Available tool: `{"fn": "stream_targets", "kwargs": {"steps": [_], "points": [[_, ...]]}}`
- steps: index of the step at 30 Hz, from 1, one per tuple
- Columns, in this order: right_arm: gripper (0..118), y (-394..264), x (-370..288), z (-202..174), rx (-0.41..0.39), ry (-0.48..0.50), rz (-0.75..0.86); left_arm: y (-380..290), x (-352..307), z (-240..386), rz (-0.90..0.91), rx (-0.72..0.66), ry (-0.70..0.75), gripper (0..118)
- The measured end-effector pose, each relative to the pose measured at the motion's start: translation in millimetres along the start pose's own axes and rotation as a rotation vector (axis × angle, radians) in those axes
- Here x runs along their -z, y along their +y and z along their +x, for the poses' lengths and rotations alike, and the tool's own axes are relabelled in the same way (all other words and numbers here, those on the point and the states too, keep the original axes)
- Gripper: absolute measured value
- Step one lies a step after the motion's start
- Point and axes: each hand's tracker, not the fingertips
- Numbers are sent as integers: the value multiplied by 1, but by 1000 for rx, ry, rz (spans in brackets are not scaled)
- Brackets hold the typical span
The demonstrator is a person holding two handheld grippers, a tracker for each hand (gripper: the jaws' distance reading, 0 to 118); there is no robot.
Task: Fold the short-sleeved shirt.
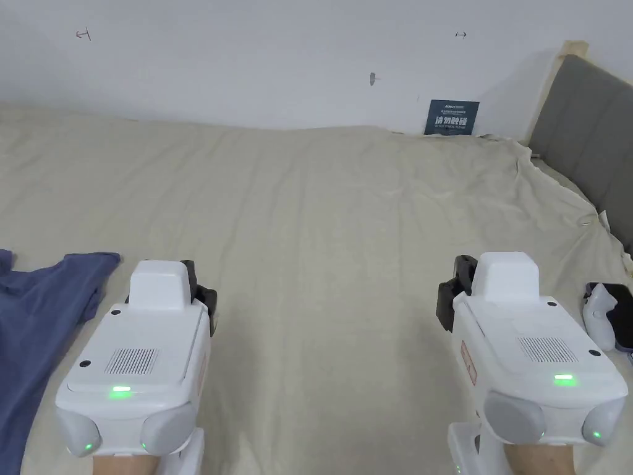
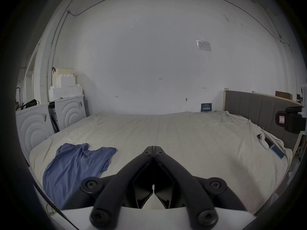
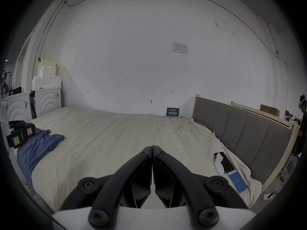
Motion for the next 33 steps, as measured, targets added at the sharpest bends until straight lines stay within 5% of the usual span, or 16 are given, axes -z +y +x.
{"fn": "stream_targets", "kwargs": {"steps": [33], "points": [[0, -2, 1, 0, -18, 8, -8, 1, 3, 3, -2, 20, -19, 0]]}}
